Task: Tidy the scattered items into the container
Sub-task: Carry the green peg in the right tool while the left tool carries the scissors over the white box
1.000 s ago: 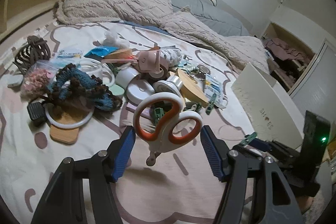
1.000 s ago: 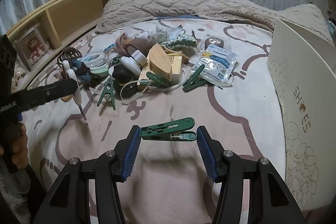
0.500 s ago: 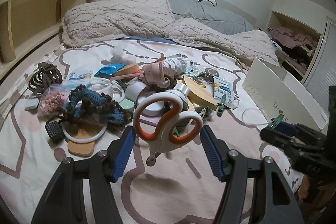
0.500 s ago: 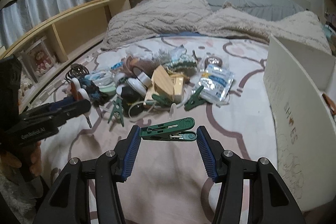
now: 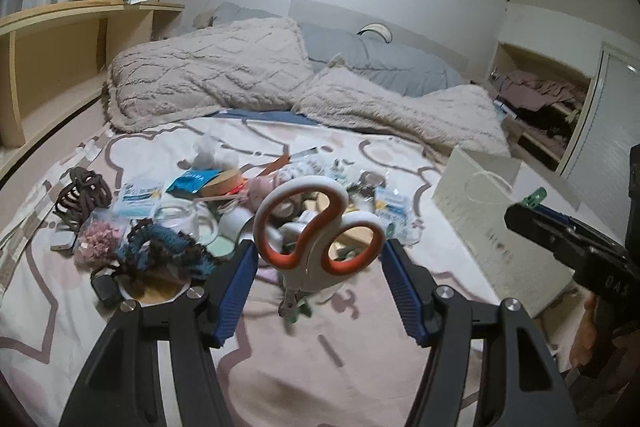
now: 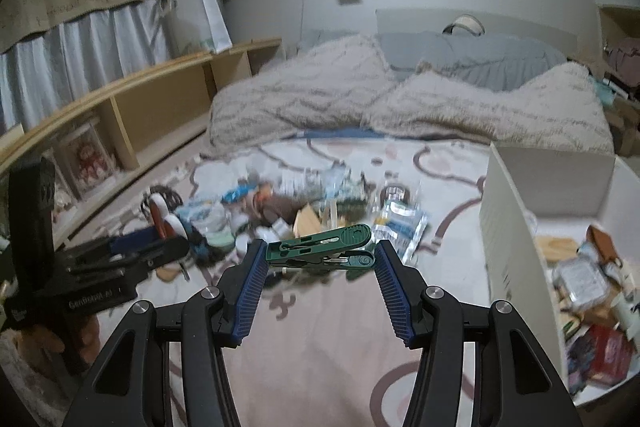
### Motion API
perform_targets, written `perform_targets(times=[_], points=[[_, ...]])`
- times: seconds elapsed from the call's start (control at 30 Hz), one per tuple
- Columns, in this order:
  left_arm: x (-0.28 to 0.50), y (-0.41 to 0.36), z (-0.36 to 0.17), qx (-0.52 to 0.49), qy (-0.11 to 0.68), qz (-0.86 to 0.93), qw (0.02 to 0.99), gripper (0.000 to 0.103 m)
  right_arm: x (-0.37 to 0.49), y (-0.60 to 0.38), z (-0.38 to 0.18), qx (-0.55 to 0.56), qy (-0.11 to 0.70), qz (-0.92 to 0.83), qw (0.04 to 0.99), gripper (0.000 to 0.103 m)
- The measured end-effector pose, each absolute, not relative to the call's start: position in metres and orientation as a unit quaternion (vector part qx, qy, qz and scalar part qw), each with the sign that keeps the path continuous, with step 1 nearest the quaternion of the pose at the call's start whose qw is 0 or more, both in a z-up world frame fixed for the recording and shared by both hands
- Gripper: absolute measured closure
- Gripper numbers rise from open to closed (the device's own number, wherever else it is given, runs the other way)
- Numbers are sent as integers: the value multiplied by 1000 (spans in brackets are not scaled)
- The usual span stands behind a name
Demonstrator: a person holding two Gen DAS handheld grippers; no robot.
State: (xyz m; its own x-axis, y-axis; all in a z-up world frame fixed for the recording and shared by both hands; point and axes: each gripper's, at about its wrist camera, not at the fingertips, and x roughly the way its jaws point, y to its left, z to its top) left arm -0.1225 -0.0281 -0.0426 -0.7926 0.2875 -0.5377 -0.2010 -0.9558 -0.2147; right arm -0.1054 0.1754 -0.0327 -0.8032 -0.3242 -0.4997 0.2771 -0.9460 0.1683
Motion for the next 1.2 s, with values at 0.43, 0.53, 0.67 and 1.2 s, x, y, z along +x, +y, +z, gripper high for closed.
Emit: perform_targets(times=[0.43, 0.53, 0.67, 1.2], points=[[-127, 11, -4, -262, -64, 949, 160, 39, -110, 217, 30, 192, -73, -970, 127, 48], [-129, 26, 5, -254, -56, 950, 174, 39, -115, 233, 41, 181, -85, -973, 117, 48], [-132, 49, 17, -246, -43, 949, 191, 39, -120, 262, 55, 160, -104, -977, 93, 48], [-150, 137, 42, -240, -35, 934, 261, 39, -129, 387, 19, 225, -144, -960, -90, 48]])
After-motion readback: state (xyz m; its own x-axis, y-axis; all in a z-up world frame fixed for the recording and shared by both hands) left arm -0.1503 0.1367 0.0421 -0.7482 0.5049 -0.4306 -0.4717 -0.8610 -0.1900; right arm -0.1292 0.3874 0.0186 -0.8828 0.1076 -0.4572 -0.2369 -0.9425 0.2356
